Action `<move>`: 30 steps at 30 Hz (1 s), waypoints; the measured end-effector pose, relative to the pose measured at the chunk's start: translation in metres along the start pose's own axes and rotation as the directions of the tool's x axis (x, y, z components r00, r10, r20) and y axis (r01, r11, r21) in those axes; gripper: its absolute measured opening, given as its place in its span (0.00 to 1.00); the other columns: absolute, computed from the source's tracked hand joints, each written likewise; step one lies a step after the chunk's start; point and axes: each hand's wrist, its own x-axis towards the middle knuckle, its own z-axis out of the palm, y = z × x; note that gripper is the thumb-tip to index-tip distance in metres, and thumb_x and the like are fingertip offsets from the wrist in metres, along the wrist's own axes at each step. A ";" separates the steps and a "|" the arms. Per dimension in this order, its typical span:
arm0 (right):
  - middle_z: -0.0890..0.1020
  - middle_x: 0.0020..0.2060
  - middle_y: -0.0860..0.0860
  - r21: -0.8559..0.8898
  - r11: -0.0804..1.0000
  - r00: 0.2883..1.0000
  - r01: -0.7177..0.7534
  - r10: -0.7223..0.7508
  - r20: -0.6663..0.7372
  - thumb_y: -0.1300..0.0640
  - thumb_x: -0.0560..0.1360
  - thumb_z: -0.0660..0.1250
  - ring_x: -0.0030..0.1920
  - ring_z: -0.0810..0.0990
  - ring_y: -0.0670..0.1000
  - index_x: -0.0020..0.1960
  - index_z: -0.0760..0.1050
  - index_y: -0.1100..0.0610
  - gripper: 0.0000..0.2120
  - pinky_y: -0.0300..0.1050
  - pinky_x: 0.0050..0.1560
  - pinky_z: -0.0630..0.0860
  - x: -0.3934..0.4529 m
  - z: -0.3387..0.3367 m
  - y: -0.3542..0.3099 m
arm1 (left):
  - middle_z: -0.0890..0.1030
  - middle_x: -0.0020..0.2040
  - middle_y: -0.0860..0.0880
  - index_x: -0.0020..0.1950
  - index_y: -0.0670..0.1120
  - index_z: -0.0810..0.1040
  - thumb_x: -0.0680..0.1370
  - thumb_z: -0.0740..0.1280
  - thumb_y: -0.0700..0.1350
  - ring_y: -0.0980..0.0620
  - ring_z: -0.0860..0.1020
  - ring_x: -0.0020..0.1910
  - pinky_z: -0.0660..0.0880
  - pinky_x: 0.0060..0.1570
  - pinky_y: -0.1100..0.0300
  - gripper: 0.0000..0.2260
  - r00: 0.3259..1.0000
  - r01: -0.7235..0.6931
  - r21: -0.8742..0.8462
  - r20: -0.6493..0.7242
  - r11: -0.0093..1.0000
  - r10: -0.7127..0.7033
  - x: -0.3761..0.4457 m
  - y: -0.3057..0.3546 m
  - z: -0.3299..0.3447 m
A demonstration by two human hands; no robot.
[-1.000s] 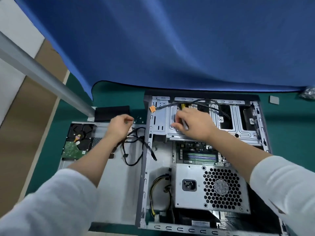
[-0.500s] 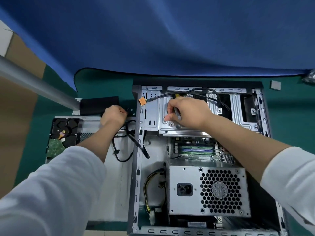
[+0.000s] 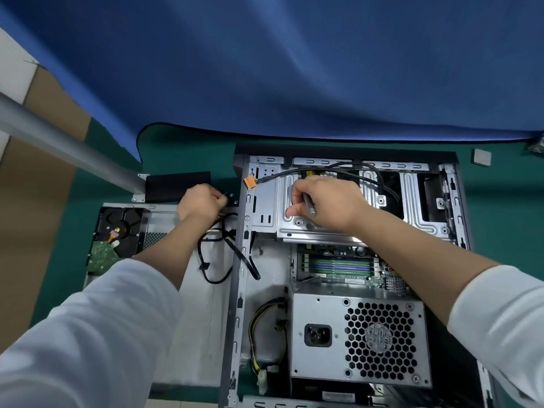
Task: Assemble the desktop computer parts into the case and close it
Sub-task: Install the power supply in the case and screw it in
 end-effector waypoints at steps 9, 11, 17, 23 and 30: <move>0.73 0.41 0.41 0.051 0.998 0.996 -0.029 0.025 0.081 0.36 0.73 0.65 0.44 0.72 0.45 0.45 0.71 0.44 0.12 0.43 0.41 0.68 -0.009 -0.010 -0.009 | 0.78 0.34 0.53 0.42 0.47 0.78 0.72 0.69 0.42 0.59 0.72 0.31 0.67 0.33 0.68 0.01 0.947 -0.275 -0.394 -0.271 0.877 0.175 -0.056 -0.004 -0.036; 0.76 0.42 0.44 0.205 0.978 0.996 -0.048 0.032 0.080 0.38 0.74 0.64 0.42 0.73 0.46 0.48 0.72 0.48 0.14 0.45 0.43 0.71 -0.020 -0.015 -0.014 | 0.75 0.31 0.54 0.42 0.48 0.78 0.73 0.68 0.42 0.59 0.69 0.27 0.66 0.31 0.69 0.01 0.933 -0.298 -0.502 -0.333 0.812 0.136 -0.076 -0.001 -0.048; 0.77 0.34 0.33 0.642 0.762 0.995 -0.080 0.095 0.010 0.33 0.75 0.52 0.34 0.75 0.33 0.45 0.70 0.43 0.16 0.39 0.40 0.66 -0.088 -0.025 -0.028 | 0.77 0.40 0.52 0.53 0.50 0.78 0.77 0.65 0.37 0.59 0.71 0.34 0.70 0.36 0.71 0.10 0.944 -0.324 -0.743 -0.293 0.585 0.152 -0.147 0.029 -0.072; 0.72 0.26 0.44 0.842 0.535 0.984 -0.068 0.175 -0.032 0.48 0.80 0.57 0.30 0.68 0.50 0.47 0.64 0.53 0.09 0.42 0.37 0.68 -0.150 -0.024 -0.035 | 0.79 0.35 0.62 0.49 0.55 0.82 0.77 0.68 0.45 0.65 0.73 0.32 0.73 0.34 0.70 0.05 0.963 -0.172 -0.880 -0.056 0.444 0.264 -0.217 0.063 -0.069; 0.79 0.30 0.50 0.888 0.452 0.954 0.081 0.222 -0.200 0.50 0.76 0.63 0.33 0.75 0.46 0.44 0.67 0.58 0.12 0.39 0.41 0.71 -0.204 -0.028 -0.046 | 0.82 0.36 0.54 0.50 0.47 0.82 0.73 0.71 0.49 0.59 0.68 0.27 0.67 0.26 0.69 0.09 0.916 0.076 -0.960 0.174 0.269 0.363 -0.265 0.086 -0.039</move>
